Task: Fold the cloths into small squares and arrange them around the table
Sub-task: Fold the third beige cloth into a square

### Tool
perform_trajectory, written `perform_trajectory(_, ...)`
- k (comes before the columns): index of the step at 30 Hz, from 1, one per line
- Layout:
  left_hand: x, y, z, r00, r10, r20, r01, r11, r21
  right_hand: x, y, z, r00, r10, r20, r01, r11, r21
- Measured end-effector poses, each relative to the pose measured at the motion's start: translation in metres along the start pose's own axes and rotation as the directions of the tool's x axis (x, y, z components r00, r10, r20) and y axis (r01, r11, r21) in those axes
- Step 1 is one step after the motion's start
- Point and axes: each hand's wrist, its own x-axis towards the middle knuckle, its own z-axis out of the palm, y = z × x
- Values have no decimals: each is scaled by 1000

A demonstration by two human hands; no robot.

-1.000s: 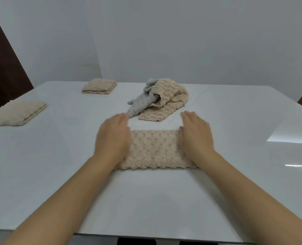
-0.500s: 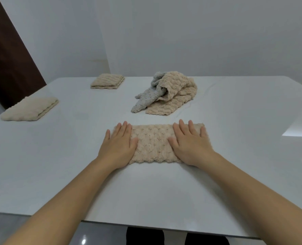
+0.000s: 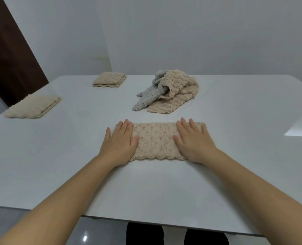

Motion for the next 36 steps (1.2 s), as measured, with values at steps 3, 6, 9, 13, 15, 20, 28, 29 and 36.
perform_trajectory(3, 0, 2, -2, 1000, -7, 18, 7, 1000, 25, -3, 12, -1, 999, 38, -2, -38, 999, 17)
perform_trajectory(6, 1, 13, -9, 999, -37, 6, 37, 999, 27, -3, 11, 2, 999, 32, -28, -32, 999, 16)
perform_trajectory(9, 0, 51, -13, 992, 59, -109, -63, 998, -30, -2, 11, 2, 999, 32, -36, -31, 999, 11)
perform_trajectory(13, 1, 102, 1, 974, 220, -46, -222, 974, -43, -3, 12, 3, 999, 33, -31, -32, 999, 6)
perform_trajectory(15, 5, 99, 8, 978, 206, -1, -206, 978, -28, -3, 12, 2, 999, 34, -32, -33, 999, 5)
perform_trajectory(20, 2, 51, 8, 991, 134, 6, -134, 991, 16, -3, 13, 1, 999, 34, -21, -34, 999, 10)
perform_trajectory(28, -11, -3, -1, 1000, -12, 17, 12, 1000, -17, -5, 12, -1, 999, 35, -15, -36, 999, -27)
perform_trajectory(29, -14, -7, -3, 999, -35, 26, 35, 999, -28, -5, 11, -2, 999, 41, -2, -41, 998, -39)
perform_trajectory(36, -16, -8, -29, 923, -300, -241, 249, 943, -221, 0, -25, -14, 999, -29, -39, 28, 999, -41)
